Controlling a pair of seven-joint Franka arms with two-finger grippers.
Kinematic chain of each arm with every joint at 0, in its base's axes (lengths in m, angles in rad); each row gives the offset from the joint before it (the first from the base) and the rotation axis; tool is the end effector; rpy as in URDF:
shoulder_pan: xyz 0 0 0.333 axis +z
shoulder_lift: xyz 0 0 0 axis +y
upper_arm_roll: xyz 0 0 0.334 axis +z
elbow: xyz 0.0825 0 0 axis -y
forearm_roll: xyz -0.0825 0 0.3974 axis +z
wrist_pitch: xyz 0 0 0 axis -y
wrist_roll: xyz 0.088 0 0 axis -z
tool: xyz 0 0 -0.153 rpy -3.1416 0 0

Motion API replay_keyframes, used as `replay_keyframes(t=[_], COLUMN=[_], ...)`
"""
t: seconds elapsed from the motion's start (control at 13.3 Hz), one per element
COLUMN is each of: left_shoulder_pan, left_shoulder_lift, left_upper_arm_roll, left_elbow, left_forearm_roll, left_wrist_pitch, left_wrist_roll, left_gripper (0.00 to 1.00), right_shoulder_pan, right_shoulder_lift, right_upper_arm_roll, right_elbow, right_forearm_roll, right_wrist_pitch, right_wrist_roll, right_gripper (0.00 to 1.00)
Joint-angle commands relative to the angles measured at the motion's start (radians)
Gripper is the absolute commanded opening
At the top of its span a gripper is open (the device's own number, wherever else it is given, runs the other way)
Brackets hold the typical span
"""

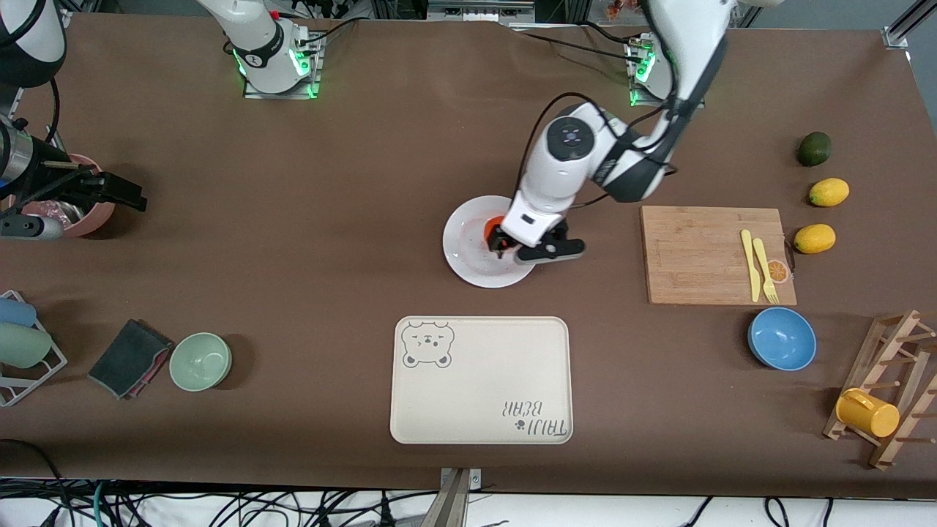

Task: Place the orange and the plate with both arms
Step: 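Lower the orange onto the plate and open the left gripper, then raise the left gripper back to rest while the right gripper reaches out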

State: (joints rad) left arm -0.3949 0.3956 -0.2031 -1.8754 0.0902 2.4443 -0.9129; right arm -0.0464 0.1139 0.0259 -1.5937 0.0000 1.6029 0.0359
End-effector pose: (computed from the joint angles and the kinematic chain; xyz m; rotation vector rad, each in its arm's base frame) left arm 0.5635 -0.3724 0.2859 2.9736 0.4090 0.1878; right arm 0.5962 -0.0129 0.5217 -3.1339 0.0884 0.1642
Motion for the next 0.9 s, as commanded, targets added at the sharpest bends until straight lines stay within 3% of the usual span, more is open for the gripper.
replay_keyframes(t=[0.0,0.45,0.83], left_shoulder_pan=[0.091,0.281,0.384], left_shoulder_lift=[-0.160,-0.377,-0.463], left_upper_arm_roll=[-0.010,-0.013,0.025], left_elbow=[-0.076,-0.067,-0.001], left_forearm_roll=[0.037,0.022,-0.075], left_wrist_pitch=[-0.118,-0.448,-0.684], left_wrist_roll=[0.059,0.360,0.528], left_gripper=[1.00,1.00,1.00], right_shoulder_pan=[-0.009,-0.009,-0.009], right_shoulder_lift=[0.006,0.006,0.006], right_upper_arm_roll=[0.006,0.006,0.006], right_elbow=[0.018,0.018,0.018], right_forearm_roll=[0.011,0.011,0.012], right_wrist_pitch=[-0.017,-0.023,-0.023], right_wrist_roll=[-0.014,-0.014,-0.014], right_gripper=[1.00,1.00,1.00])
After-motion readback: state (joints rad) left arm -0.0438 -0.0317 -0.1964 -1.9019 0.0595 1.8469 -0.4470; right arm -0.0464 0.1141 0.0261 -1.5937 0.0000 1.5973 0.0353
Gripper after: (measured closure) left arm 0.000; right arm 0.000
